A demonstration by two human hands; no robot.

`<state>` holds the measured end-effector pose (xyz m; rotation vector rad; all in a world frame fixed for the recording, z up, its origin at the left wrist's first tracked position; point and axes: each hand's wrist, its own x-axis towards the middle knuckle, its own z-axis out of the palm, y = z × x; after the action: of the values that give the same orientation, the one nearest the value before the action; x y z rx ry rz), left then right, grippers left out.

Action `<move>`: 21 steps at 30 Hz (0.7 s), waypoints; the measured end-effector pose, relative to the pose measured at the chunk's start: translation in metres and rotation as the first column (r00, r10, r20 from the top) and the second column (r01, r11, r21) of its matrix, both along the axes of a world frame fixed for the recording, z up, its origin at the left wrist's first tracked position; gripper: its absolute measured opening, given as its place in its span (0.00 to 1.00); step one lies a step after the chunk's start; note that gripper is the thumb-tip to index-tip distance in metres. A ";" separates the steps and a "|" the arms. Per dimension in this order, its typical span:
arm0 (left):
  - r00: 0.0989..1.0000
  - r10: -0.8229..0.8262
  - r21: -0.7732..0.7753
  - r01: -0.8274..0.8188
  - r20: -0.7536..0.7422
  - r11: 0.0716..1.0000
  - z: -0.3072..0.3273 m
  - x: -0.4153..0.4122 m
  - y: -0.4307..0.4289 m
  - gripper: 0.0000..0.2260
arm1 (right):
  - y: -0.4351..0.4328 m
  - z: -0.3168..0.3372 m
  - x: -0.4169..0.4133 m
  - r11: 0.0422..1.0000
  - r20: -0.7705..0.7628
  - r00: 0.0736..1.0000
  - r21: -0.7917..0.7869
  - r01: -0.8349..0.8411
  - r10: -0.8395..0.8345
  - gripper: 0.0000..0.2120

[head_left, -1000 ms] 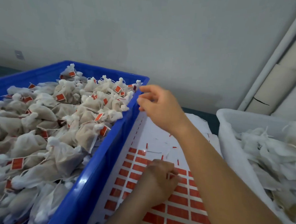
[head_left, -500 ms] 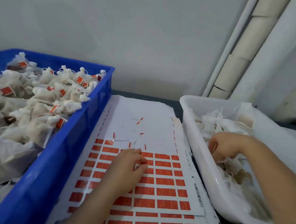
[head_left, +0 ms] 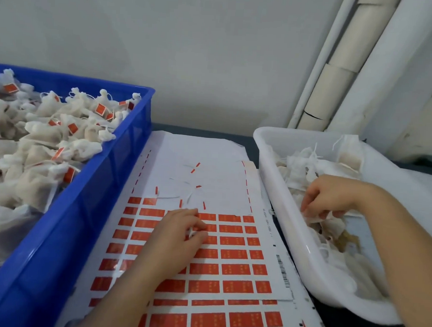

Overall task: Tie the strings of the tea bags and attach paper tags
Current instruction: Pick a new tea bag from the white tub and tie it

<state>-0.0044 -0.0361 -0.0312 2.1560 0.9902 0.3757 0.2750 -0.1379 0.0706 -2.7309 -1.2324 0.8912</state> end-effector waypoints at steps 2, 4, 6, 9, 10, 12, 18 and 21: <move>1.000 -0.004 0.002 0.004 0.000 1.000 0.000 0.001 0.000 0.11 | -0.003 0.007 -0.004 1.000 -0.119 0.993 -0.024 0.000 -0.003 0.06; 1.000 -0.003 0.002 0.003 -0.001 1.000 0.000 0.001 0.001 0.11 | -0.005 0.008 -0.012 0.989 -0.127 0.992 -0.142 -0.042 0.024 0.10; 1.000 -0.002 -0.002 0.002 -0.004 1.000 -0.001 0.000 0.001 0.11 | -0.005 0.007 -0.015 0.983 -0.050 0.998 -0.179 -0.051 0.043 0.10; 1.000 -0.004 0.001 0.004 -0.006 1.000 -0.002 0.000 0.001 0.10 | -0.011 0.013 -0.009 0.997 -0.015 0.999 -0.069 -0.030 0.029 0.08; 1.000 -0.003 0.003 0.003 -0.004 1.000 -0.002 0.001 0.002 0.10 | -0.015 0.016 -0.005 1.000 -0.037 0.999 -0.013 -0.005 0.004 0.07; 1.000 0.001 0.005 -0.001 -0.002 1.000 -0.002 0.001 0.002 0.10 | -0.023 0.020 0.004 0.994 -0.101 0.994 0.096 0.049 -0.040 0.05; 1.000 0.003 0.008 -0.003 0.009 1.000 -0.003 0.002 0.003 0.10 | -0.031 0.023 0.009 0.936 -0.351 0.935 0.310 0.169 -0.053 0.10; 1.000 -0.002 0.001 0.002 0.005 1.000 -0.004 0.002 0.004 0.10 | -0.031 0.026 0.005 0.862 -0.449 0.890 0.421 0.282 -0.072 0.11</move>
<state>-0.0022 -0.0326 -0.0355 2.1561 0.9850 0.3804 0.2802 -0.1688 0.0964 -2.0790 -0.9319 0.9349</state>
